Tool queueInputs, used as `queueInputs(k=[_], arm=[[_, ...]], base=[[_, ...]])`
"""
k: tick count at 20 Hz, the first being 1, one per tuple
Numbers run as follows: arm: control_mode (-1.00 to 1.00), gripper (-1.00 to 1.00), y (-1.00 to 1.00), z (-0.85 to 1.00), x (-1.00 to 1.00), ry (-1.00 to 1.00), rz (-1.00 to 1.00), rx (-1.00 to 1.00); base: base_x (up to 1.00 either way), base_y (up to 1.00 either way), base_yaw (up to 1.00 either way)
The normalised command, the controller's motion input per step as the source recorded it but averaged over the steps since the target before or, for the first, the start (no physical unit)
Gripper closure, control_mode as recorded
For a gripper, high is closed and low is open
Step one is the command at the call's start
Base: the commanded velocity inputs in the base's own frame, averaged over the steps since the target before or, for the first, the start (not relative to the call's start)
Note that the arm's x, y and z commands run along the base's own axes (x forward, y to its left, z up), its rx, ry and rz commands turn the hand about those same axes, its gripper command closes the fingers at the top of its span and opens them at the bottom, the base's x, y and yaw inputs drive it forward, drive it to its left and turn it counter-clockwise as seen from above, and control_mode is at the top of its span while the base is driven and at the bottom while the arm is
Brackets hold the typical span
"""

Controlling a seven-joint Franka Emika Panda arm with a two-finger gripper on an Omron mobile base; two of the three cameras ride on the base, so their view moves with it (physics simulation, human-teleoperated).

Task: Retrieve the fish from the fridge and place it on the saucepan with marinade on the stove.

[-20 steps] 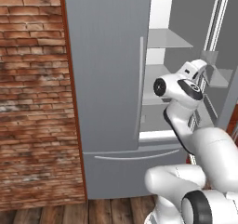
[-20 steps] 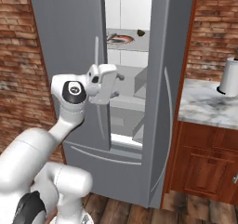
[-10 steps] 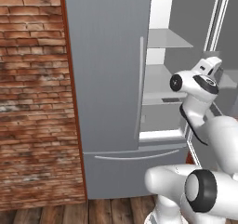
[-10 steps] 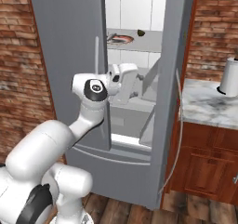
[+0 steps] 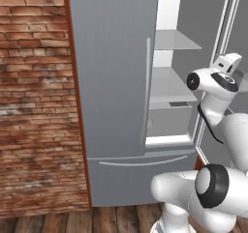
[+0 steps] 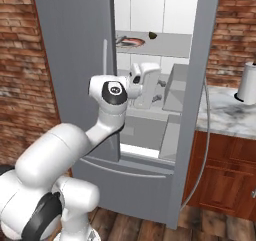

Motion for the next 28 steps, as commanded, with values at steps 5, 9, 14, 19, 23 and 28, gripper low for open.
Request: queueInputs(k=[5,9,14,19,23,28], arm=[[-1.0,-1.0,-0.28,-0.04,-0.19,-0.02,0.0,0.0],[-1.0,-1.0,0.19,0.03,-0.43,-0.09,0.0,0.0],[-1.0,-1.0,0.56,0.16,-0.57,-0.15,0.01,0.0],[-1.0,-1.0,0.73,0.12,-0.62,-0.09,0.04,0.01],[-1.0,-1.0,0.67,0.0,-0.73,-0.08,0.02,0.15],[-1.0,-1.0,0.35,-0.05,-0.67,-0.15,0.08,0.46]], base=[[0.0,0.0,0.0],[0.0,0.0,0.0],[0.0,0.0,0.0],[0.0,0.0,0.0],[0.0,0.0,0.0],[0.0,0.0,0.0]])
